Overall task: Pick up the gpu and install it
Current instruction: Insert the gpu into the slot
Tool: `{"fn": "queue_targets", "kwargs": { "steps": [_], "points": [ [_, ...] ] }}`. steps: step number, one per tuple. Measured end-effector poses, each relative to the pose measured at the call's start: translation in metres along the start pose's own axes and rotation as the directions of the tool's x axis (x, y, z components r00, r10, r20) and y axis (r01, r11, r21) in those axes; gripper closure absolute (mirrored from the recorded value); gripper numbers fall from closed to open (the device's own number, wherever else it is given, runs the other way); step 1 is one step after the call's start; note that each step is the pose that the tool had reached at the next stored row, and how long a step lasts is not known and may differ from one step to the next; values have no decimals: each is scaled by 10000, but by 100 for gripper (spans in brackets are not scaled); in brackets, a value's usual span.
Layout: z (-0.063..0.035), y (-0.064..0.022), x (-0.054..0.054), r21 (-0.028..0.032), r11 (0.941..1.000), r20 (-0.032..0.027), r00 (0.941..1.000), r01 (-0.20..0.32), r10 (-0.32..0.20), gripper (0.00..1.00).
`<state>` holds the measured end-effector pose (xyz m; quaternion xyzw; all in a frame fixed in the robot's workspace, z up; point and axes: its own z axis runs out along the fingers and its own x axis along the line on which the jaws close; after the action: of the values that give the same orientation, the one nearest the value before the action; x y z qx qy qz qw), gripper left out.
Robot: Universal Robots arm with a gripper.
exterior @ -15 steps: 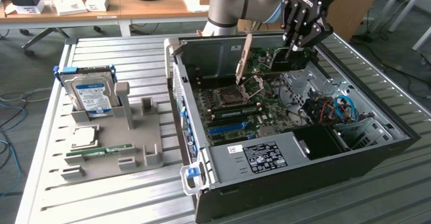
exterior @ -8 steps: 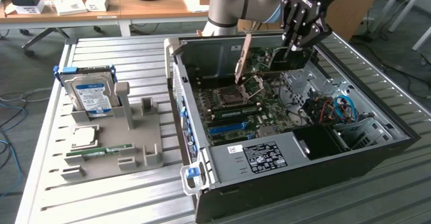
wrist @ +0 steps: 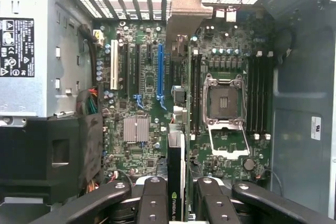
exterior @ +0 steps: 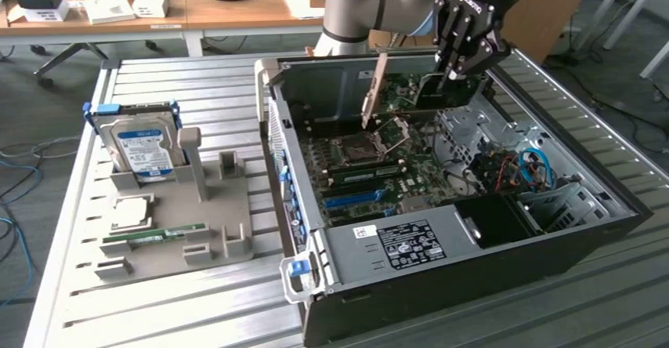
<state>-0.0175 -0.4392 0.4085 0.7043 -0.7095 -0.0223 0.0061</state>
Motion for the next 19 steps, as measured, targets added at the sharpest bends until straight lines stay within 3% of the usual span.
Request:
{"fn": "queue_targets", "kwargs": {
  "steps": [7,14,19],
  "points": [
    [25,-1,1,0,10000,3,10000,0,0,74],
    [97,39,3,85,10000,152,9999,8,-9,74],
    [183,59,5,109,9999,162,9999,9,-11,74]
  ]
}}
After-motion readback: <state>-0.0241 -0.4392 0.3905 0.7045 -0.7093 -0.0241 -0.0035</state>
